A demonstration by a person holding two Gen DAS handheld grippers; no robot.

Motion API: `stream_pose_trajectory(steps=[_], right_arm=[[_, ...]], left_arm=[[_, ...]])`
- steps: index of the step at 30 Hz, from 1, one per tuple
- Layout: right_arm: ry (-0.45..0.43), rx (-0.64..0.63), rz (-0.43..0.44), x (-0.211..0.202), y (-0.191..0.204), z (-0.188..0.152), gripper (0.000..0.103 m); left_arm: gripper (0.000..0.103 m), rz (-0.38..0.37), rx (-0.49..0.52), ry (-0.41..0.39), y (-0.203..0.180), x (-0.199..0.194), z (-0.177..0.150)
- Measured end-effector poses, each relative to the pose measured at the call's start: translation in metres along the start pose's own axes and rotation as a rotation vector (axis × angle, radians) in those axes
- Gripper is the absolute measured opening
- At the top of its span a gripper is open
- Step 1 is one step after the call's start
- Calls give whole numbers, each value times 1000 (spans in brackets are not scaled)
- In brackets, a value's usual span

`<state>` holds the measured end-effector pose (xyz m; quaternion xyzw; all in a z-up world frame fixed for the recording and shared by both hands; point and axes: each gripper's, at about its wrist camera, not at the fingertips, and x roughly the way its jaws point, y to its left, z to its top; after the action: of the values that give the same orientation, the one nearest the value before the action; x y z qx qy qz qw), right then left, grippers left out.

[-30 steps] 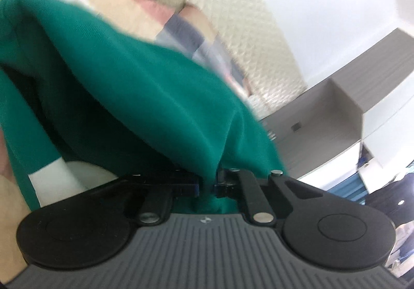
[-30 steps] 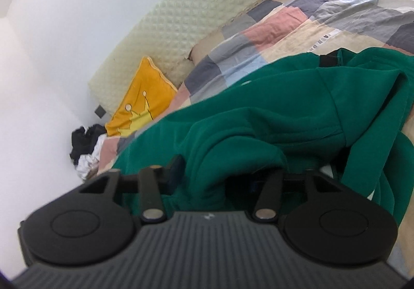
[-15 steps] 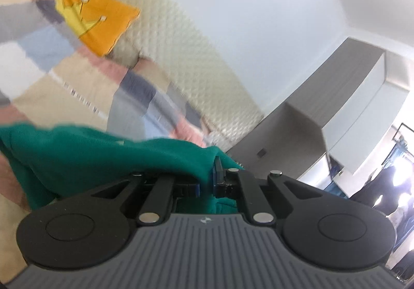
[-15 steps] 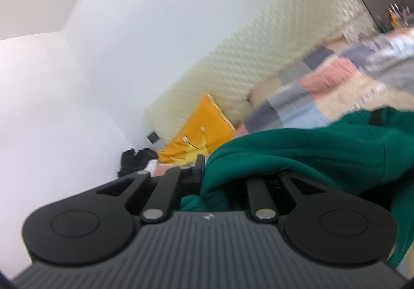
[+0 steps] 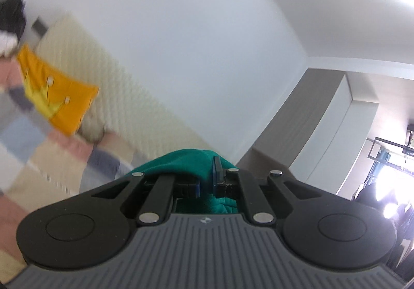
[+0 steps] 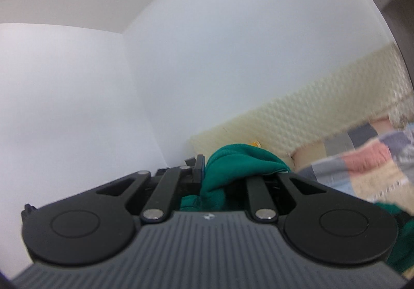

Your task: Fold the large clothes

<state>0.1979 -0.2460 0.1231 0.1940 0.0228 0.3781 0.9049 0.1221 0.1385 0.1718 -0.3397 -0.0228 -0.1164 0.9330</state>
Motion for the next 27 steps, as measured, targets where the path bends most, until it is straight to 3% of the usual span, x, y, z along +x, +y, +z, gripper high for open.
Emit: stream_pose_trajectory(steps=[10, 17, 22, 27], right_arm=[[-89, -75, 61, -17, 80, 99, 14], [-148, -123, 155, -11, 126, 149, 14], [-130, -150, 136, 27, 135, 158, 14], [22, -115, 67, 108, 98, 118, 14]], left_arm=[[10, 29, 181, -114, -130, -52, 110], [10, 44, 267, -207, -181, -79, 171], [10, 126, 323, -200, -176, -60, 190], [10, 224, 297, -121, -108, -7, 178]])
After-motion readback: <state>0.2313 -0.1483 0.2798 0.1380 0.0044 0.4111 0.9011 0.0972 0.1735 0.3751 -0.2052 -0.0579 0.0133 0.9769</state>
